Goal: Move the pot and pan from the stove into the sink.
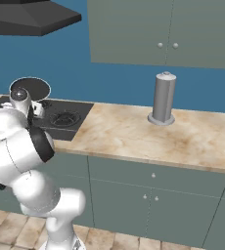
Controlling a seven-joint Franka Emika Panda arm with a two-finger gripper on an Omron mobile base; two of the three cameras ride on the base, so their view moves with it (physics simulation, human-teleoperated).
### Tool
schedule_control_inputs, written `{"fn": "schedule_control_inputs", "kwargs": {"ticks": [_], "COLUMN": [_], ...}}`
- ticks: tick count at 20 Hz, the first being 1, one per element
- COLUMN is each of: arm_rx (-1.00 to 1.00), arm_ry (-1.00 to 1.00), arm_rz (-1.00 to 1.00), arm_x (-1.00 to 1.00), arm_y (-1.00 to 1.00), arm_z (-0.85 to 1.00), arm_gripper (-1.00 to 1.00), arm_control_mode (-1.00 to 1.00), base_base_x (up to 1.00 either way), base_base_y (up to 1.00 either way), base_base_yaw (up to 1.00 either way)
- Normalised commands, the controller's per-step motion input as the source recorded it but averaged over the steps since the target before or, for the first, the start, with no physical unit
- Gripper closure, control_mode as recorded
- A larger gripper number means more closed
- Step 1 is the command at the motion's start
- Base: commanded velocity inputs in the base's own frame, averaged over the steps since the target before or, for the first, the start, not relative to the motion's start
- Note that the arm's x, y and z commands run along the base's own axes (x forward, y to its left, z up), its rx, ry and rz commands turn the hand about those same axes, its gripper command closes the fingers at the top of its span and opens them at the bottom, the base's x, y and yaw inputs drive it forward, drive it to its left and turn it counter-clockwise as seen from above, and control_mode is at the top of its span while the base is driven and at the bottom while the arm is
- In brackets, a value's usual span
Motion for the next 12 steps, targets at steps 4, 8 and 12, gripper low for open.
{"fn": "schedule_control_inputs", "kwargs": {"ticks": [4, 8, 12], "arm_rx": [-0.01, -0.02, -0.05], "arm_ry": [0.00, -0.08, -0.13], "arm_rz": [0.13, 0.13, 0.11], "arm_x": [-1.00, -1.00, -1.00], "arm_y": [-0.08, -0.30, -0.36], "arm_z": [0.39, 0.30, 0.35], "arm_gripper": [1.00, 1.00, 1.00], "arm_control_mode": [-1.00, -1.00, -1.00], "base_base_x": [0.00, 0.00, 0.00], "base_base_y": [0.00, 0.00, 0.00], "base_base_yaw": [0.00, 0.00, 0.00]}}
